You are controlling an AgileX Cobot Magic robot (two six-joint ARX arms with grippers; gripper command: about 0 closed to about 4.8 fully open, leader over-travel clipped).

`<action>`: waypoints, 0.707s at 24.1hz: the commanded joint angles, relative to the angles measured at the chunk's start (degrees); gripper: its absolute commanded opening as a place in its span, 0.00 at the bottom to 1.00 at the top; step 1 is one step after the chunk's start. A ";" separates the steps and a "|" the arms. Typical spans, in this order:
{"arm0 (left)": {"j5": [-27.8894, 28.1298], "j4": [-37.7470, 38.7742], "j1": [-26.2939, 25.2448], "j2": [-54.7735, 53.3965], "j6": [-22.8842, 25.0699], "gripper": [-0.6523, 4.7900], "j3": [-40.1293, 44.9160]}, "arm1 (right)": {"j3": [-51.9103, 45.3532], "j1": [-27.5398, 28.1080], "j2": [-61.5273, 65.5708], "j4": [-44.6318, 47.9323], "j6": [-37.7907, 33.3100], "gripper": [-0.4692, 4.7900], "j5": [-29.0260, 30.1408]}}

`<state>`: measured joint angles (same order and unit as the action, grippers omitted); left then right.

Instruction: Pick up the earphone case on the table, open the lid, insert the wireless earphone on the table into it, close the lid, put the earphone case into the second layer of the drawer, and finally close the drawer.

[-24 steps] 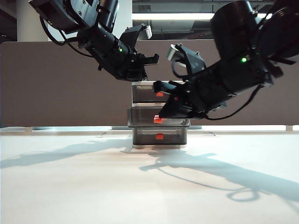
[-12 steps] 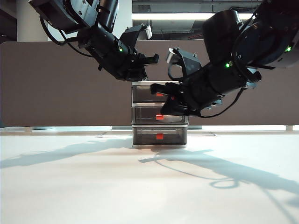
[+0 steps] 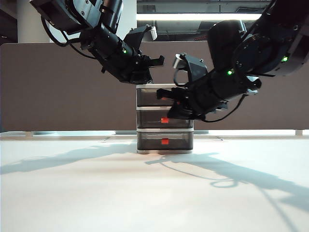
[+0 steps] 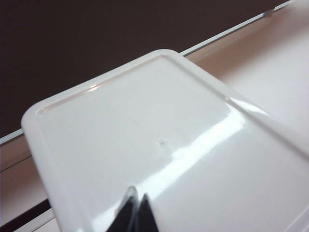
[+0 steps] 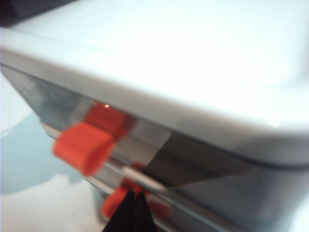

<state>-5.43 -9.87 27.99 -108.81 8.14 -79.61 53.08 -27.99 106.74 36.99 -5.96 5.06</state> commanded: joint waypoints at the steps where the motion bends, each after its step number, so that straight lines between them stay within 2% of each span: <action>1: -0.15 1.90 0.04 -0.11 0.20 0.11 -0.02 | 0.83 -0.09 -0.35 0.66 0.00 0.09 0.35; 5: -0.15 1.88 0.04 -0.11 0.20 0.11 0.00 | 0.81 -0.11 -2.62 -5.51 0.00 0.09 2.75; 9: -0.15 2.43 0.04 1.22 0.13 0.11 0.00 | 0.70 -0.15 -10.36 -18.75 0.00 0.09 2.75; 13: -0.15 5.22 0.04 4.28 -0.24 0.11 0.07 | 0.59 -0.15 -17.00 -27.04 0.04 0.09 2.80; 17: -0.15 8.92 0.04 8.55 -4.57 0.11 0.15 | 0.15 -0.15 -23.19 -33.88 0.46 0.09 2.78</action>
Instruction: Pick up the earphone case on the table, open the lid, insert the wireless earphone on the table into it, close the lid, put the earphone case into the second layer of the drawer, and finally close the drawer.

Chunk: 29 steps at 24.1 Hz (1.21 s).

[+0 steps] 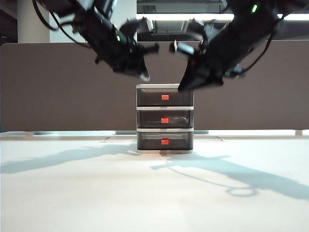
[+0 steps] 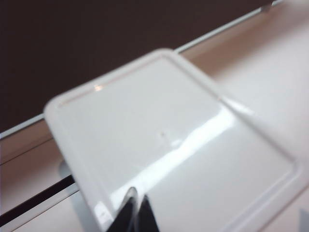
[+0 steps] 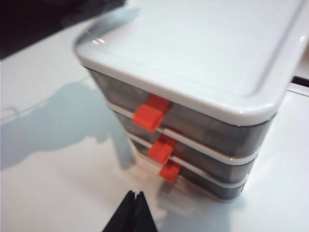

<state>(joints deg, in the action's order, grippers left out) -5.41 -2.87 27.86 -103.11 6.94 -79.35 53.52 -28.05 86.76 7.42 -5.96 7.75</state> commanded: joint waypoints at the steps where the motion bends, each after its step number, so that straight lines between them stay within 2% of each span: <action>1: -0.17 3.37 0.17 4.33 -4.00 0.11 -0.09 | -0.63 -0.09 -4.74 -5.49 0.61 0.09 0.07; 6: -0.17 9.44 0.17 9.94 -7.06 0.11 -0.04 | -4.15 -0.09 -13.22 -9.73 2.05 0.09 0.02; 11: -0.17 16.61 0.17 17.53 -7.39 0.11 0.83 | -11.76 -0.09 -27.17 -12.85 2.03 0.09 -0.20; 16: -0.17 16.46 0.17 31.52 -7.82 0.11 14.45 | -14.45 -0.09 -35.67 -16.63 2.03 0.09 -0.35; 22: -0.17 14.19 0.17 41.00 -7.87 0.11 26.34 | -14.45 -0.09 -35.52 -16.41 2.01 0.09 -0.17; 29: -0.17 8.17 0.15 55.63 -8.48 0.11 41.38 | -14.45 -0.09 -35.52 -16.37 2.01 0.09 -0.15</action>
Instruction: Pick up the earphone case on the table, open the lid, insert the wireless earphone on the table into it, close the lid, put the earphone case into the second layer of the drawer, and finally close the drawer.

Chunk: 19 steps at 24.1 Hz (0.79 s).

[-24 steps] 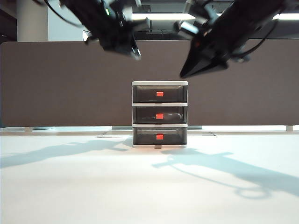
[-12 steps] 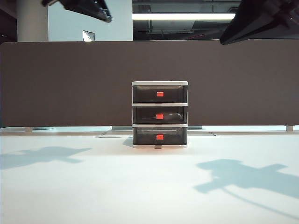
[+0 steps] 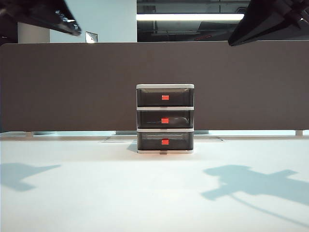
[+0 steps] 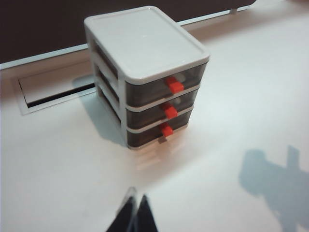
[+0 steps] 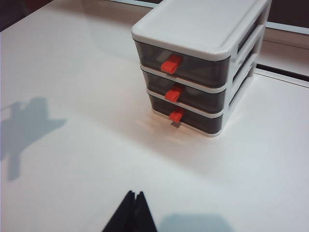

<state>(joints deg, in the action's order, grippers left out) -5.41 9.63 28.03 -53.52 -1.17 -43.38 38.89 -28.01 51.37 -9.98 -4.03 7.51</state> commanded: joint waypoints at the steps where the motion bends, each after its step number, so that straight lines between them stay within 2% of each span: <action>1: -0.17 -5.11 -0.02 9.42 -0.37 0.11 8.02 | 0.17 -0.13 -0.13 0.96 0.09 0.09 0.04; 5: -0.15 -6.80 -0.07 18.51 -0.37 0.11 13.97 | 0.17 -0.13 -0.13 0.98 0.09 0.09 0.04; 8: -0.15 -11.45 -0.94 27.89 -0.35 0.11 20.31 | 0.17 -0.13 -0.13 0.98 0.09 0.09 0.07; 19: -0.15 -12.57 -18.32 37.40 -0.33 0.11 26.97 | 0.17 -0.13 -0.13 0.98 0.09 0.09 0.07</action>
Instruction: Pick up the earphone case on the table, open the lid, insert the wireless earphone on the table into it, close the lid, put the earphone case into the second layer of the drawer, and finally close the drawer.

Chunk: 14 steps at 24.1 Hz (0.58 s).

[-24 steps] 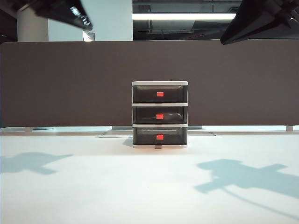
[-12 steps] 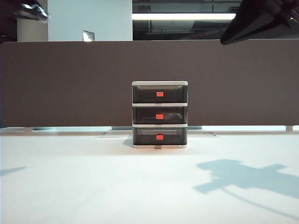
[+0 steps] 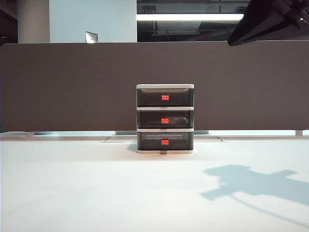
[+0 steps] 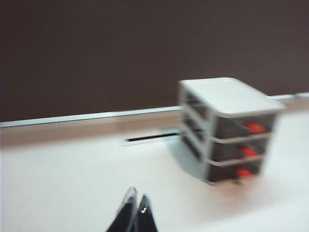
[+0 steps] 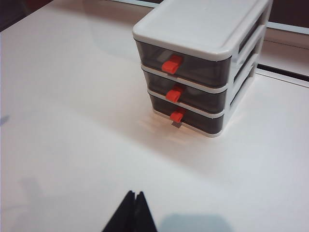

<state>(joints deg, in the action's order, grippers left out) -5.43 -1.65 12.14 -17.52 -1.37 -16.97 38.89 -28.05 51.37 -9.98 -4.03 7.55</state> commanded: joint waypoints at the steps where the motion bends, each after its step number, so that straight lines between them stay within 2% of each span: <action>1: -0.13 -1.75 -3.74 2.34 -0.13 0.11 1.09 | 0.17 -0.09 -0.13 0.98 0.09 0.09 0.02; 7: -0.15 -5.29 -10.45 10.99 -0.15 0.11 9.33 | 0.17 -0.09 -0.13 0.98 0.09 0.09 0.02; 12: -0.13 -6.47 -12.57 14.21 0.07 0.11 14.25 | 0.17 -0.09 -0.13 0.98 0.09 0.09 0.02; 14: -0.13 -7.34 -12.57 15.89 1.84 0.11 16.33 | 0.17 -0.09 -0.13 0.98 0.09 0.09 0.02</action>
<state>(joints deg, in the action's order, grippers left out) -5.41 -7.81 -0.30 -2.42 -0.89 -1.43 38.87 -28.05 51.40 -10.00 -4.03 7.55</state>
